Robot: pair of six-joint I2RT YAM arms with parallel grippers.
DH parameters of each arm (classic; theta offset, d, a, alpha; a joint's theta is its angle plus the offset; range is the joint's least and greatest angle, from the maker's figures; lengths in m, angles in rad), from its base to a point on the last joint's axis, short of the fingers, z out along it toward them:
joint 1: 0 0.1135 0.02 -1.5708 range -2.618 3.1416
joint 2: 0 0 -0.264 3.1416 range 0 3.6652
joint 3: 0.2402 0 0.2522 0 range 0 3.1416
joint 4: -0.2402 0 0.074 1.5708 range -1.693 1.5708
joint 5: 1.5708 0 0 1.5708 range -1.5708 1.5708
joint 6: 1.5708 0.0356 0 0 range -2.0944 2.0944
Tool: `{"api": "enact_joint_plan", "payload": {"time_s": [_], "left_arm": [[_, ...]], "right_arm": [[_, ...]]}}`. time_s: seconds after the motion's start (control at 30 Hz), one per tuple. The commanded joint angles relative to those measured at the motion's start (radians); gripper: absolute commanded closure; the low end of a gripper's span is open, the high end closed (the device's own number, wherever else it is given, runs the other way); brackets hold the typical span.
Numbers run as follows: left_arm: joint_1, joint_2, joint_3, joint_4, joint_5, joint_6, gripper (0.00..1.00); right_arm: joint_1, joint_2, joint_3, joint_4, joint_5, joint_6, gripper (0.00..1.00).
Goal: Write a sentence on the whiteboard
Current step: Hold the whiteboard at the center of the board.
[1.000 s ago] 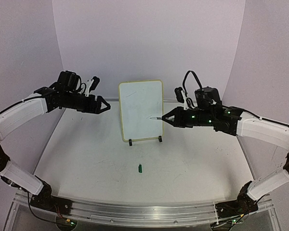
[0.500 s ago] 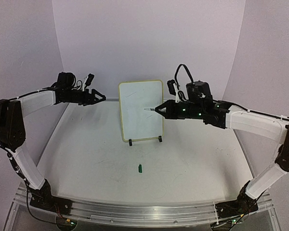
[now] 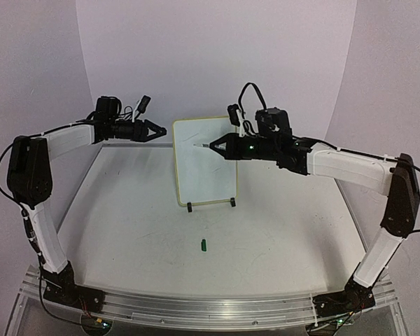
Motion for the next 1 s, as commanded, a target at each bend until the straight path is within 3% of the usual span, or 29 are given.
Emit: {"api": "enact_joint_plan", "payload": {"time_s": [0.0, 0.13, 0.43, 0.6, 0.97], "left_arm": [[-0.048, 0.039, 0.103, -0.048, 0.004, 0.072, 0.33], [-0.065, 0.069, 0.140, -0.076, 0.009, 0.091, 0.56], [-0.084, 0.092, 0.168, -0.113, 0.014, 0.141, 0.81], [-0.086, 0.093, 0.161, -0.141, 0.005, 0.172, 1.00], [-0.094, 0.081, 0.146, -0.198, -0.028, 0.267, 1.00]], "right_arm": [[-0.003, 0.039, 0.064, 0.072, -0.024, 0.001, 1.00], [-0.003, 0.054, 0.085, 0.080, -0.032, -0.003, 1.00], [-0.003, 0.070, 0.102, 0.083, -0.029, -0.010, 1.00], [-0.003, 0.084, 0.125, 0.086, -0.025, -0.023, 1.00], [-0.003, 0.164, 0.235, 0.086, -0.026, -0.037, 1.00]]}}
